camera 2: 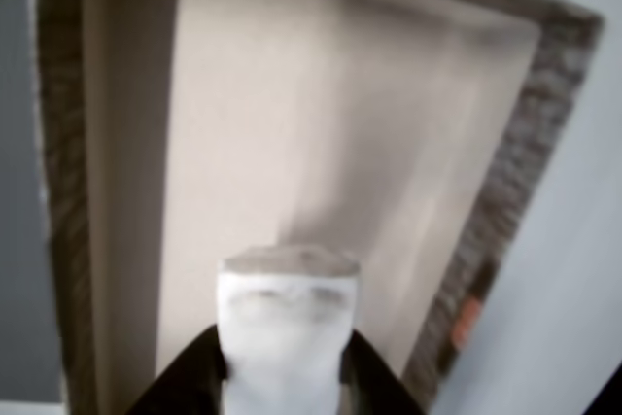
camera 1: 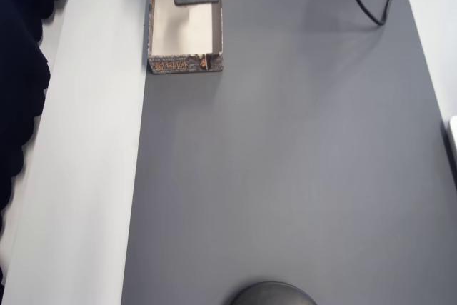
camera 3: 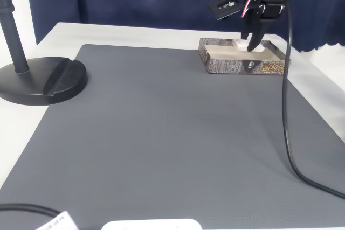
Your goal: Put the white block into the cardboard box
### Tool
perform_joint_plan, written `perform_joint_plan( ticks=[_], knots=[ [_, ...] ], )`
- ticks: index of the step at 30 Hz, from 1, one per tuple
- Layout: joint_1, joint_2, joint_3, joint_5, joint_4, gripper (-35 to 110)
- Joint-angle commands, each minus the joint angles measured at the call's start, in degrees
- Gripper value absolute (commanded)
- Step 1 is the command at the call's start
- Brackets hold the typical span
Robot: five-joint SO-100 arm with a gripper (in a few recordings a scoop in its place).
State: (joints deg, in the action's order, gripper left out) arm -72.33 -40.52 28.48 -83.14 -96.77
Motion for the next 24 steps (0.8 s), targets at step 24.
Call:
perform_joint_plan(
  ticks=[24],
  knots=[
    [2.9, 6.7, -11.0, 2.5, 3.6, 3]
  ],
)
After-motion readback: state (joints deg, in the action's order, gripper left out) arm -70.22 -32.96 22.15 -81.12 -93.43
